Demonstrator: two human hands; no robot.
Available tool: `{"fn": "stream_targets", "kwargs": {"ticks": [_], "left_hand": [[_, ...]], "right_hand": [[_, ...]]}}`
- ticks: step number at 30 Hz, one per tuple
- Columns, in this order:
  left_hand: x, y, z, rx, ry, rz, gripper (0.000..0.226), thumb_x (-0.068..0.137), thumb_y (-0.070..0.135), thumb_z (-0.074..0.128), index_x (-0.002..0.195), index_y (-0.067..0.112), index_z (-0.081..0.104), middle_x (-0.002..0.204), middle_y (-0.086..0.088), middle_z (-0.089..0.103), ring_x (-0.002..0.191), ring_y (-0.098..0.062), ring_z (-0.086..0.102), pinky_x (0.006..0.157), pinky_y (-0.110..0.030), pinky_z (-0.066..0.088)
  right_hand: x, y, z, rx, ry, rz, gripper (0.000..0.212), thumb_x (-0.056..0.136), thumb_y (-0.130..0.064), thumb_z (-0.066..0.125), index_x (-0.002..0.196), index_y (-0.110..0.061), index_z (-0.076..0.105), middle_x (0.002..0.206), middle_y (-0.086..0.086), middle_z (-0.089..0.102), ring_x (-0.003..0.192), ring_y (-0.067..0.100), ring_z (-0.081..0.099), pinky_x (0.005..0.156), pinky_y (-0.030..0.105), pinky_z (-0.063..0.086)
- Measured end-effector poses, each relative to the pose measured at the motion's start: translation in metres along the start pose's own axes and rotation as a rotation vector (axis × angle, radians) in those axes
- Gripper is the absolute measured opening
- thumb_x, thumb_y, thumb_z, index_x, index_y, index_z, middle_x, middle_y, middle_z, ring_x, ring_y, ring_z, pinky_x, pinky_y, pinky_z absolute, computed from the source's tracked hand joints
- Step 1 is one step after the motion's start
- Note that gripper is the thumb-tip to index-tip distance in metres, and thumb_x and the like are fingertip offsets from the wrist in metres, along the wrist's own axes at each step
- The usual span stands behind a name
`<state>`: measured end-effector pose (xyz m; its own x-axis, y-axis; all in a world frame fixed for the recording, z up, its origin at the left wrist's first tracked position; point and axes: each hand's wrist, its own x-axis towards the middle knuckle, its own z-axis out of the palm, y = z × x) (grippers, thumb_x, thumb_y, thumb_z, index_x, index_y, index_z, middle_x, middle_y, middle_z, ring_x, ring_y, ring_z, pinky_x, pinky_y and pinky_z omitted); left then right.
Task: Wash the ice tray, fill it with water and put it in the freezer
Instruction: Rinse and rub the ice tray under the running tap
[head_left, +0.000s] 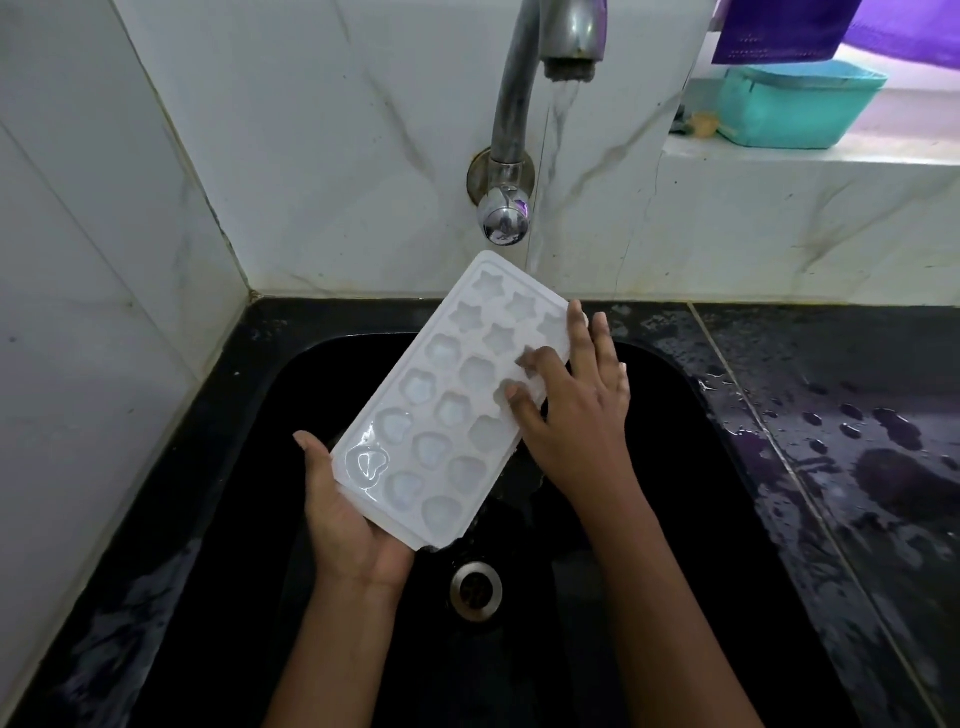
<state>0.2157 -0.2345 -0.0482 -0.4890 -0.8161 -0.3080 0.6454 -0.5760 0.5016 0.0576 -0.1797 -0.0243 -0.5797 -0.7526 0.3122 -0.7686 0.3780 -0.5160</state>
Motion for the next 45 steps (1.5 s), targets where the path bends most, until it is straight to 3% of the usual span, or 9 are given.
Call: {"fn": "stream_targets", "kwargs": {"ticks": [7,11,15,19,22,26,31,42,45], "left_hand": [[0.001,-0.003,0.004,-0.015,0.041,-0.016,0.072,0.091,0.066,0.033,0.133,0.012,0.056,0.125,-0.019,0.065,0.112,-0.038,0.064,0.087,-0.053,0.054],[0.0,0.001,0.001,0.013,0.128,0.059,0.056,0.096,0.054,0.035,0.114,0.012,0.067,0.104,-0.015,0.073,0.092,-0.032,0.072,0.071,-0.043,0.057],[-0.001,-0.005,0.009,0.029,0.114,0.065,0.057,0.097,0.04,0.032,0.073,0.015,0.078,0.079,-0.01,0.073,0.068,-0.025,0.072,0.057,-0.032,0.057],[0.0,0.0,0.006,-0.003,0.113,0.118,0.055,0.095,0.039,0.033,0.066,0.018,0.075,0.073,-0.005,0.07,0.066,-0.023,0.068,0.058,-0.029,0.055],[0.001,-0.002,0.006,0.036,0.148,0.117,0.045,0.094,0.039,0.036,0.074,0.017,0.07,0.073,-0.005,0.069,0.068,-0.024,0.066,0.059,-0.029,0.053],[-0.001,-0.004,0.012,-0.016,0.136,0.133,0.056,0.095,0.034,0.034,0.054,0.019,0.069,0.061,-0.002,0.065,0.057,-0.02,0.065,0.052,-0.024,0.053],[0.001,-0.007,0.005,-0.003,0.204,0.1,0.044,0.093,0.033,0.039,0.058,0.019,0.06,0.058,0.0,0.06,0.054,-0.018,0.06,0.049,-0.024,0.05],[0.003,-0.009,0.005,-0.032,0.149,0.071,0.033,0.09,0.033,0.037,0.066,0.018,0.055,0.065,-0.002,0.057,0.062,-0.022,0.058,0.058,-0.025,0.05],[0.005,-0.004,-0.002,-0.019,0.174,0.104,0.027,0.085,0.033,0.044,0.07,0.018,0.06,0.067,-0.003,0.062,0.063,-0.022,0.063,0.061,-0.027,0.051]], "right_hand": [[-0.002,-0.003,0.004,-0.118,-0.022,0.01,0.039,0.093,-0.047,0.047,0.127,-0.031,0.053,0.159,-0.001,-0.013,0.143,0.016,-0.021,0.113,0.05,-0.008],[-0.001,0.001,0.002,-0.046,-0.059,-0.018,0.037,0.091,-0.052,0.047,0.121,-0.033,0.057,0.159,-0.003,-0.011,0.143,0.014,-0.023,0.113,0.048,-0.011],[-0.005,-0.005,0.01,-0.186,0.056,-0.026,0.051,0.088,-0.062,0.035,0.121,-0.03,0.058,0.158,0.001,-0.015,0.142,0.016,-0.026,0.109,0.046,-0.021],[-0.003,-0.004,0.011,-0.108,-0.058,-0.069,0.06,0.084,-0.067,0.031,0.129,-0.033,0.051,0.157,-0.003,-0.019,0.137,0.01,-0.034,0.109,0.045,-0.02],[-0.004,0.002,0.008,-0.149,0.027,-0.033,0.053,0.086,-0.064,0.031,0.12,-0.033,0.058,0.159,-0.001,-0.014,0.14,0.011,-0.029,0.109,0.044,-0.021],[-0.007,-0.007,0.016,-0.145,0.037,-0.086,0.066,0.084,-0.068,0.024,0.13,-0.03,0.052,0.157,-0.002,-0.02,0.141,0.014,-0.028,0.11,0.047,-0.018],[-0.005,0.0,0.011,-0.154,0.088,-0.003,0.058,0.087,-0.066,0.022,0.114,-0.033,0.061,0.159,-0.003,-0.012,0.141,0.011,-0.026,0.11,0.043,-0.02],[-0.007,-0.007,0.019,-0.209,0.075,-0.015,0.064,0.088,-0.064,0.017,0.127,-0.029,0.053,0.157,-0.002,-0.017,0.142,0.013,-0.026,0.109,0.046,-0.02],[-0.007,-0.009,0.02,-0.164,-0.033,-0.054,0.07,0.085,-0.067,0.015,0.134,-0.03,0.047,0.157,-0.005,-0.019,0.14,0.01,-0.029,0.109,0.045,-0.02]]}}
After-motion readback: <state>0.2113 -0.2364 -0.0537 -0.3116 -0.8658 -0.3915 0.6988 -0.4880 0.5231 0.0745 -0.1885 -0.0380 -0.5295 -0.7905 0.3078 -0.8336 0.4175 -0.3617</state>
